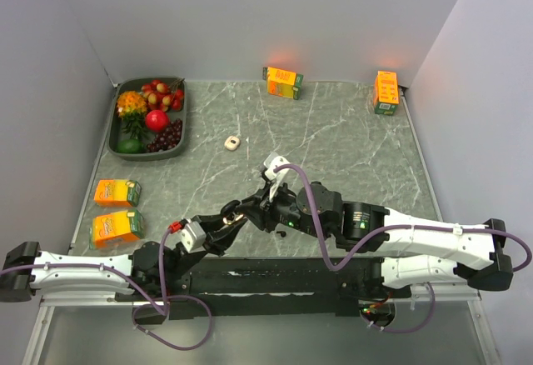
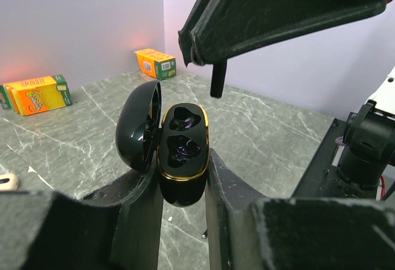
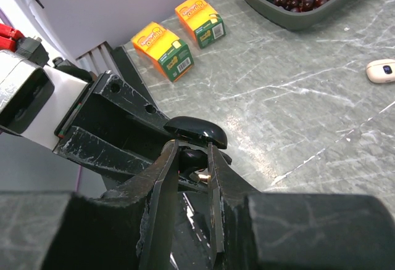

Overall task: Insert the wireless bluetooth earbuds into the charging case
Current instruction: Place the earbud in the charging case.

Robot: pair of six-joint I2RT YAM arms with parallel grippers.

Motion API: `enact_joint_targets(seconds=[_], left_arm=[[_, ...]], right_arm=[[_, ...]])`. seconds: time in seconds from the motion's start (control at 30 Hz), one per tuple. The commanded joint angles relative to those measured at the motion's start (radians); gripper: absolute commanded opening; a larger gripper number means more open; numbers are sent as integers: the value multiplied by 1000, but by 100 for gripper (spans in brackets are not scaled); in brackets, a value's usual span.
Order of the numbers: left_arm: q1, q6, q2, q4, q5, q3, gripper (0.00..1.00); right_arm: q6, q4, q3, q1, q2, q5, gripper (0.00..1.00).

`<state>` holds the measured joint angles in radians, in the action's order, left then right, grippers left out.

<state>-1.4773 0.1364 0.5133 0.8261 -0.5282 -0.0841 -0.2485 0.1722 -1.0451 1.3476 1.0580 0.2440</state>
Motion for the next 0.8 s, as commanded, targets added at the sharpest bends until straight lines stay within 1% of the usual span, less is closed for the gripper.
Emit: enact_joint_targets(seconds=[0.0,0.43,0.53,0.6,0.67,0.7,0.73,0.77], left_arm=[[-5,-4,-6,31,-21,1,1],[-5,-12,19,74,-24,6,1],[-5,-43,22,100,-42,12,1],[-5,-72,21,160,-55,35,1],[-5,-127,22,185,-120,40,1],[-5,-130,27,177,-139,35,1],[-5,-174,28,165,-154,29,1],[-5,-182,31,150,-158,18,1]], right_arm=[[9,-43,-4,-5,-33,14,0],[32,-13,-16,-5,-50,26,0],[34,-22,-12,-5,-56,31,0],[31,-25,-9,-4,-58,37,0],[32,-27,-6,-5,-58,43,0],[34,-30,-6,-5,-58,43,0],[34,-31,-4,-4,-58,43,0],[35,-34,-3,-4,-56,43,0]])
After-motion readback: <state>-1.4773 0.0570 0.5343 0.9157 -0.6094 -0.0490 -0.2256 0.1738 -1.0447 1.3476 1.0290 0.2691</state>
